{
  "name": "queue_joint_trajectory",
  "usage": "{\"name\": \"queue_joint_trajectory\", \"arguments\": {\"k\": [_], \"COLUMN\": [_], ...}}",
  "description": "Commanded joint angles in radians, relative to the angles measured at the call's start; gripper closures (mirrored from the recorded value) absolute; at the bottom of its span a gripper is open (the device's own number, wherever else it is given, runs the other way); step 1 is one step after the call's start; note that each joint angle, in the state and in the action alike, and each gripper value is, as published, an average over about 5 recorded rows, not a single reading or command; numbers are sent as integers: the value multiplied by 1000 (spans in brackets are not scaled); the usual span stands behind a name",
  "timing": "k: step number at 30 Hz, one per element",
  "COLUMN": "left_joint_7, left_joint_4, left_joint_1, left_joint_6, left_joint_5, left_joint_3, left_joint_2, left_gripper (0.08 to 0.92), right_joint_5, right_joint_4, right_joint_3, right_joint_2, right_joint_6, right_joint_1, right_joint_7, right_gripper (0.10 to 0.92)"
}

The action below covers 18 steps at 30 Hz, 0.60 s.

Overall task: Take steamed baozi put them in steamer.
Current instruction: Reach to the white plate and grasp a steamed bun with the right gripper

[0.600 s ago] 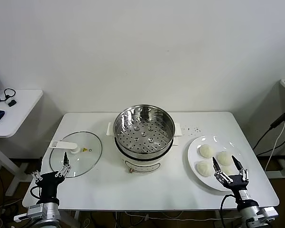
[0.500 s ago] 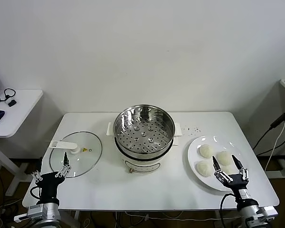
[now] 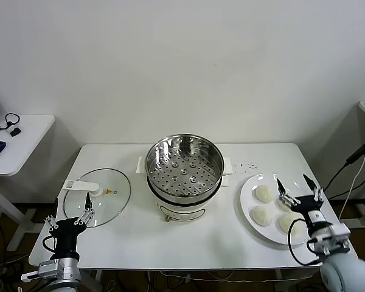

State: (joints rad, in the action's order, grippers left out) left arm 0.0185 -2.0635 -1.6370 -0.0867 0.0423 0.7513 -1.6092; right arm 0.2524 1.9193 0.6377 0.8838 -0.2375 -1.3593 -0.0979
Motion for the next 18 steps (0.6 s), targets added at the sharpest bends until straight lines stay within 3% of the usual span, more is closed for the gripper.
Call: {"name": "queue_joint_trajectory", "arguments": {"k": [1,6,11,18], "left_joint_7": [-13,-27,-30,-32], "left_joint_4": [-7,-17,-26,-21], "left_joint_1": [0,-3,-13,-19], "left_joint_6": [-4,-11,-22,-39], "left_joint_5": [5,-1,-17,-42], "left_joint_3": [-7,-23,-58,-97], "left_joint_2": [-13,-12,-12,-8], "left_gripper": [177,177,177,177], "right_joint_5": [-114,-31,90,209], "right_joint_4": [-92,-209,-294,-330], "right_joint_3": [-260,-594,-1170,-1994], "right_joint_2": [-344,-496,-615,-613], "right_joint_6": [-311,-317,-286,-202], "right_joint_1": [378,692,1234,2008], "right_joint_7": [-192,-368,-514,-658], "right_gripper": [203,203,203,203]}}
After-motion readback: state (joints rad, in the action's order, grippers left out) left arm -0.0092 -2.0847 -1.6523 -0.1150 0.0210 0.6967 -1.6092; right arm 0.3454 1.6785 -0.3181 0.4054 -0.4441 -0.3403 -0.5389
